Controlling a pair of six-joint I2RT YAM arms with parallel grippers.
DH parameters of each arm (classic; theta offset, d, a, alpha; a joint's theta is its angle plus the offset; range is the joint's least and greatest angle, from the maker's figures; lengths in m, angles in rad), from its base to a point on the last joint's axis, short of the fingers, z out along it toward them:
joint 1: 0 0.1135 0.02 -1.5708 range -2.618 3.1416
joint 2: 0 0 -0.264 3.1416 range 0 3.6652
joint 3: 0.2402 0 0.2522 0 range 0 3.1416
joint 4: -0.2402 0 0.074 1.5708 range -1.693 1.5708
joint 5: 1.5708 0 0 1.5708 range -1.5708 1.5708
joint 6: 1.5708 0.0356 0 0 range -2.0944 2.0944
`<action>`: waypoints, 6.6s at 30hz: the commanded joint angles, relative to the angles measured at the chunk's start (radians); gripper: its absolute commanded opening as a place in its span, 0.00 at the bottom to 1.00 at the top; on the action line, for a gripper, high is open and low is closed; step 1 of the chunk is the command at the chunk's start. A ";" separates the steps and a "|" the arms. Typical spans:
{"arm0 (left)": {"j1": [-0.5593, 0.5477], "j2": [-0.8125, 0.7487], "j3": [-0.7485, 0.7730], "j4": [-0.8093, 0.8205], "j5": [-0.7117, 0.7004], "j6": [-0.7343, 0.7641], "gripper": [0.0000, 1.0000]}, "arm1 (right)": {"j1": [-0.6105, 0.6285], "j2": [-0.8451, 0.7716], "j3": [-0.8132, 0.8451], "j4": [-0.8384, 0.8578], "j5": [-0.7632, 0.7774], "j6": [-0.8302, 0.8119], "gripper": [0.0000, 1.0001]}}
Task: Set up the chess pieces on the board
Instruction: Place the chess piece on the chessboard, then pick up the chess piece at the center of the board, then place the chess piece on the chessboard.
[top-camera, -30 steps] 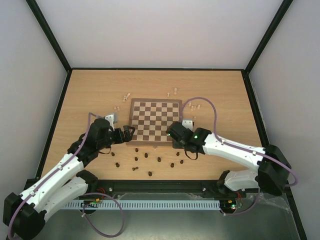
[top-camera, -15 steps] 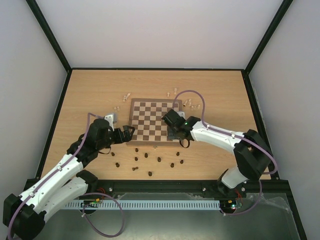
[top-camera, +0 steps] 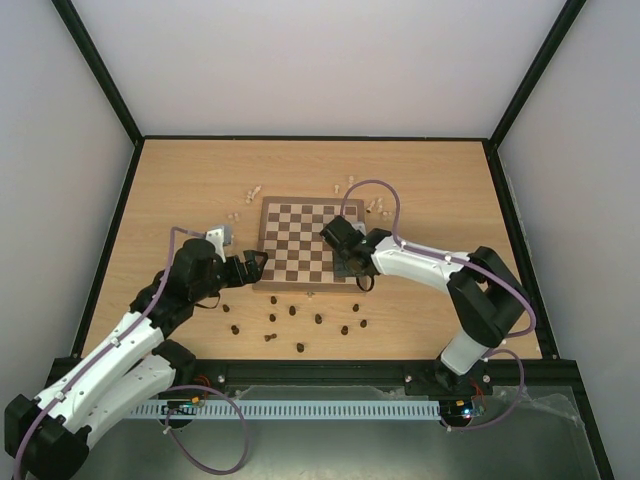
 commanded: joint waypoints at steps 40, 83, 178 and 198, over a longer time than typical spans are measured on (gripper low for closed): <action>-0.009 0.020 -0.011 0.011 0.008 0.004 1.00 | -0.356 -0.159 -0.009 -0.038 -0.086 -0.119 0.37; -0.010 0.010 -0.014 0.000 -0.008 0.003 0.99 | -0.360 0.037 0.051 0.014 -0.087 -0.153 0.17; -0.018 -0.070 -0.101 0.145 0.138 -0.031 0.99 | -0.360 -0.126 0.236 0.027 -0.155 -0.179 0.01; -0.027 -0.305 -0.278 0.661 0.452 -0.288 1.00 | -0.361 -0.469 -0.175 0.518 -1.050 0.237 0.01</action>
